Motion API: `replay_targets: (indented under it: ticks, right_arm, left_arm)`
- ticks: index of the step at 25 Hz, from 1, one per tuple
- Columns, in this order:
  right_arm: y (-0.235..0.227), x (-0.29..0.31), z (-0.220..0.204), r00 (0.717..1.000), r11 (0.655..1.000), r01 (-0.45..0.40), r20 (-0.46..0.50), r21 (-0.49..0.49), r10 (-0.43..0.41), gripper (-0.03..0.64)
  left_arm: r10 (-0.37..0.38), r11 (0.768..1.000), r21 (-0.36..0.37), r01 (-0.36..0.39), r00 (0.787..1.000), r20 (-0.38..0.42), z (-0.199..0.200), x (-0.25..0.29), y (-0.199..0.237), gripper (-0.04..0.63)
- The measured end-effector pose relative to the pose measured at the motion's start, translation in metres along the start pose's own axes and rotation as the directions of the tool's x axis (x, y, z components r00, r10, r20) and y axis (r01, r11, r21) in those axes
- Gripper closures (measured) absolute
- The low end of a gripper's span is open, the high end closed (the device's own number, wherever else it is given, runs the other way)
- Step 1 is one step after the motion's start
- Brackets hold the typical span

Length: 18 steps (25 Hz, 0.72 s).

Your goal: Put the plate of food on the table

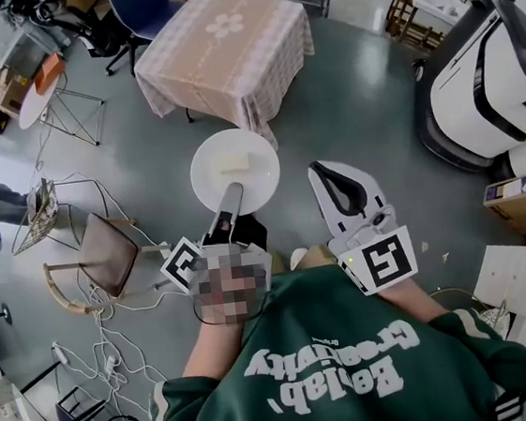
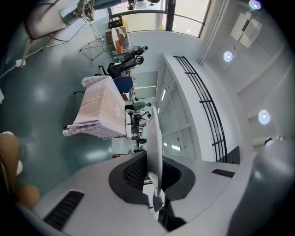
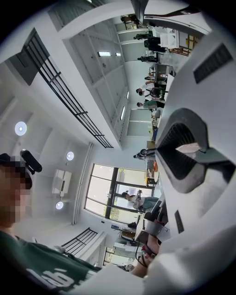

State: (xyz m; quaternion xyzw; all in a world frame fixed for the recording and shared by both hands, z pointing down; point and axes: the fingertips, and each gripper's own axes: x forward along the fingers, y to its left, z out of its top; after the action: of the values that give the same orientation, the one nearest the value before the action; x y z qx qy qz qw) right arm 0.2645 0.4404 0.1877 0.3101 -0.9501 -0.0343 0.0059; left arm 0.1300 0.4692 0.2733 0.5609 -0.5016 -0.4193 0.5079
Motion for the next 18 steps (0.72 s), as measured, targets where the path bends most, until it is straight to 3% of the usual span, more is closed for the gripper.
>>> replay_targets:
  ticks: [10,18]
  right_arm:
    - [-0.008,0.002,-0.016,1.000,1.000,-0.007,-0.004,0.025,0.008,0.601]
    - [-0.021,0.026,-0.033,1.000,1.000,-0.022,-0.001,-0.011,0.022,0.601]
  left_arm:
    - [-0.006,1.000,0.022,0.006,1.000,-0.005,0.003,0.018,0.007,0.574]
    - [-0.007,1.000,0.015,0.007,1.000,0.012,0.022,0.047,0.028,0.574]
